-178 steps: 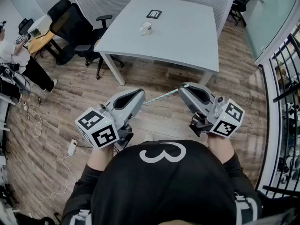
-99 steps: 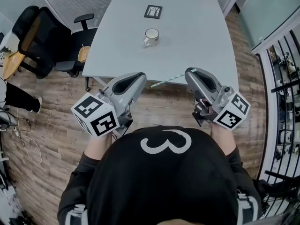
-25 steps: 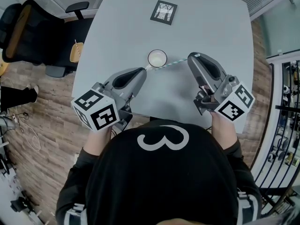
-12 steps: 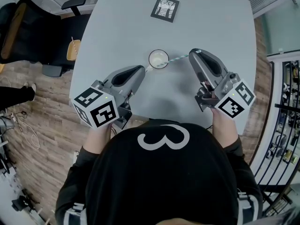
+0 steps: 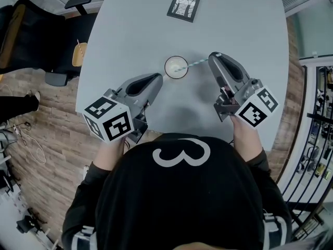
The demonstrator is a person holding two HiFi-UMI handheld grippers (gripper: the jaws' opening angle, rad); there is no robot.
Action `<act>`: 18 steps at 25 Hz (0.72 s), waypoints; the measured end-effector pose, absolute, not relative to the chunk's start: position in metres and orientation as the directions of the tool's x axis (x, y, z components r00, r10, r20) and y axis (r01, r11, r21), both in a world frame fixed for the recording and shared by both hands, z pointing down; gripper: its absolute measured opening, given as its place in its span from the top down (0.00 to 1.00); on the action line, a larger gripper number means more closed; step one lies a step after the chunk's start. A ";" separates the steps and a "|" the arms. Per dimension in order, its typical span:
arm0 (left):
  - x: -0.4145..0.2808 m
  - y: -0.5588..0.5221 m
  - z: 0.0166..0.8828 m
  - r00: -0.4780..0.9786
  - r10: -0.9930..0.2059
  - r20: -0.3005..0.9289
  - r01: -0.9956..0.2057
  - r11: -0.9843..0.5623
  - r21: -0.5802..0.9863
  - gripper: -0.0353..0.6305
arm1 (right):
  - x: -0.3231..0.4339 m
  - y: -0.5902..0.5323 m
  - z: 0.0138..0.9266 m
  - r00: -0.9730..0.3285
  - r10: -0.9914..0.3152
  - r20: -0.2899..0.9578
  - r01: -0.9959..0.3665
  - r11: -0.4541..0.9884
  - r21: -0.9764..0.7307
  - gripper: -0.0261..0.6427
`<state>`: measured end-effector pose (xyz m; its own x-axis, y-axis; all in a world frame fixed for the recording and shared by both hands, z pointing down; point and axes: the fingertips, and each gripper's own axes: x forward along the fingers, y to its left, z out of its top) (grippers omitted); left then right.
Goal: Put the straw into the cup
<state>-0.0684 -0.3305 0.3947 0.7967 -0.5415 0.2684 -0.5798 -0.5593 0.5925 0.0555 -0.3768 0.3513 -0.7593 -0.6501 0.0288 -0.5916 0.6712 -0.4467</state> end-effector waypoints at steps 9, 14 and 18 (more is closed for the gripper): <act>-0.071 -0.334 0.407 0.791 -0.539 0.291 -0.589 -0.540 0.601 0.92 | 0.047 -0.385 0.376 -0.755 -0.652 0.065 -0.604 0.654 -0.456 0.92; -0.077 -0.336 0.411 0.784 -0.544 0.300 -0.598 -0.530 0.602 0.92 | 0.043 -0.388 0.383 -0.753 -0.654 0.077 -0.609 0.648 -0.458 0.92; -0.078 -0.337 0.418 0.778 -0.546 0.309 -0.604 -0.517 0.607 0.92 | 0.040 -0.389 0.389 -0.751 -0.655 0.086 -0.614 0.645 -0.454 0.92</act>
<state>-0.0783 -0.3372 0.4183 0.7784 -0.5463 0.3093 -0.6038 -0.5167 0.6070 0.0398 -0.3890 0.3895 -0.7510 -0.6547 0.0856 -0.6144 0.6454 -0.4538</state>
